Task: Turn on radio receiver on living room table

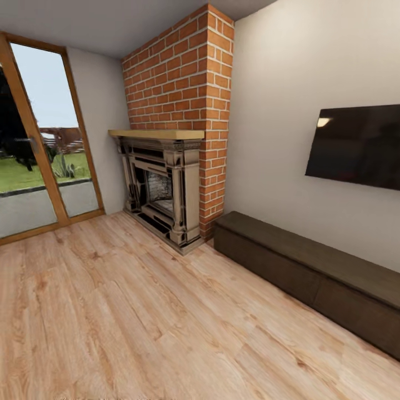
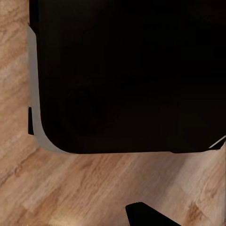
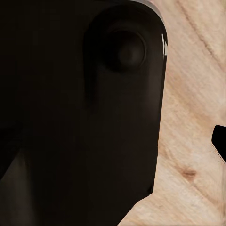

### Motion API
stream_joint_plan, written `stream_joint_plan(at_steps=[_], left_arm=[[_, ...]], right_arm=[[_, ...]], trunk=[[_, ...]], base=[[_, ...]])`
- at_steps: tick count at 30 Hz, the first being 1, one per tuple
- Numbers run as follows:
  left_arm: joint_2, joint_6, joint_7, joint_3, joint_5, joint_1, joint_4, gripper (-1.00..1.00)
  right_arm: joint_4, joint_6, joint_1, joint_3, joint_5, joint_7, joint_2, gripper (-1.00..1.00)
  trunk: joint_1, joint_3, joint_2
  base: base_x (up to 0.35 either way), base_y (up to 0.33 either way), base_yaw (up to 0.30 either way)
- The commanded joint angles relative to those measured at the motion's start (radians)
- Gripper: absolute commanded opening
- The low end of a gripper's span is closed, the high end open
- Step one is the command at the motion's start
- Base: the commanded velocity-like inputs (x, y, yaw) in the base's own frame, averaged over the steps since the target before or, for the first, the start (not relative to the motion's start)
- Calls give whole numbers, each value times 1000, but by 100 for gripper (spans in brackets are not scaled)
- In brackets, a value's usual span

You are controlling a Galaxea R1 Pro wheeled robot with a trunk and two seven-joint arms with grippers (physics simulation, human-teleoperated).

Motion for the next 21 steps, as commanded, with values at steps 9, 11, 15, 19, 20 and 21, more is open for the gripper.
stream_joint_plan(at_steps=[9, 11, 15, 19, 20, 21], left_arm=[[0, -3, -1, 0, 0, 0, 0, 100], [0, -3, -2, 0, 0, 0, 0, 100], [0, -3, -2, 0, 0, 0, 0, 100], [0, -3, -2, 0, 0, 0, 0, 100], [0, -3, -2, 0, 0, 0, 0, 100], [0, -3, -2, 0, 0, 0, 0, 100]], right_arm=[[0, 0, 0, 0, 0, 0, 0, 100], [0, 0, 0, 0, 0, 0, 0, 100], [0, 0, 0, 0, 0, 0, 0, 100], [0, 0, 0, 0, 0, 0, 0, 100], [0, 0, 0, 0, 0, 0, 0, 100], [0, 0, 0, 0, 0, 0, 0, 100]], trunk=[[0, 0, 0], [0, 0, 0], [0, 0, 0], [0, 0, 0], [0, 0, 0], [0, 0, 0]], base=[[0, 0, 271], [0, 0, 271], [0, 0, 271], [0, 0, 271], [0, 0, 271], [0, 0, 271]])
